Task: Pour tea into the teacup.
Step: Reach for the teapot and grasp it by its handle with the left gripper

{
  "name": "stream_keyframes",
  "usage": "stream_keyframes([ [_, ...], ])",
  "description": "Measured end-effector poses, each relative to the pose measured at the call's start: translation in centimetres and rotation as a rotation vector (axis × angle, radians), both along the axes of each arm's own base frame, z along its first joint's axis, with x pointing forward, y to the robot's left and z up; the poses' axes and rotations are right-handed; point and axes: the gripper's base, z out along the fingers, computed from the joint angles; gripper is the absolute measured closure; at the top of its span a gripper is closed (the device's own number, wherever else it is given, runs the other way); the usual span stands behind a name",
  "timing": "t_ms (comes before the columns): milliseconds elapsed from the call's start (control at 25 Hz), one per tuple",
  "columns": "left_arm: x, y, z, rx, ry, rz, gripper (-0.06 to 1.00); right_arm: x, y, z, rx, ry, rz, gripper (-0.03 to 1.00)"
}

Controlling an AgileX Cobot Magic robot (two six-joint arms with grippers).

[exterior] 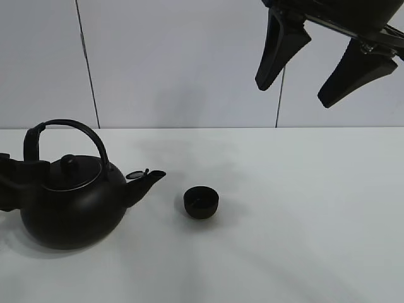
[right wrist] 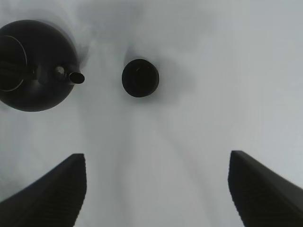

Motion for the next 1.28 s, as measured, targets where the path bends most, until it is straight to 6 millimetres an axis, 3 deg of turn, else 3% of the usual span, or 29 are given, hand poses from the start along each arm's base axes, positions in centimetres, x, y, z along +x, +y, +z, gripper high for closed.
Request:
stream_keyframes([
  [480,2.9,-0.8,1.4,-0.055,-0.078,0.017,0.49,0.0,0.0,0.0,0.0,0.0,0.0,0.4],
  [640,2.9,-0.8,1.4,-0.057,-0.079,0.017,0.5,0.0,0.0,0.0,0.0,0.0,0.0,0.4],
  [880,2.9,-0.8,1.4,-0.056,-0.078,0.008,0.61,0.0,0.0,0.0,0.0,-0.001,0.0,0.4],
  [1280,2.2,-0.6,1.0,-0.049,-0.051,0.01,0.63,0.0,0.0,0.0,0.0,-0.001,0.0,0.4],
])
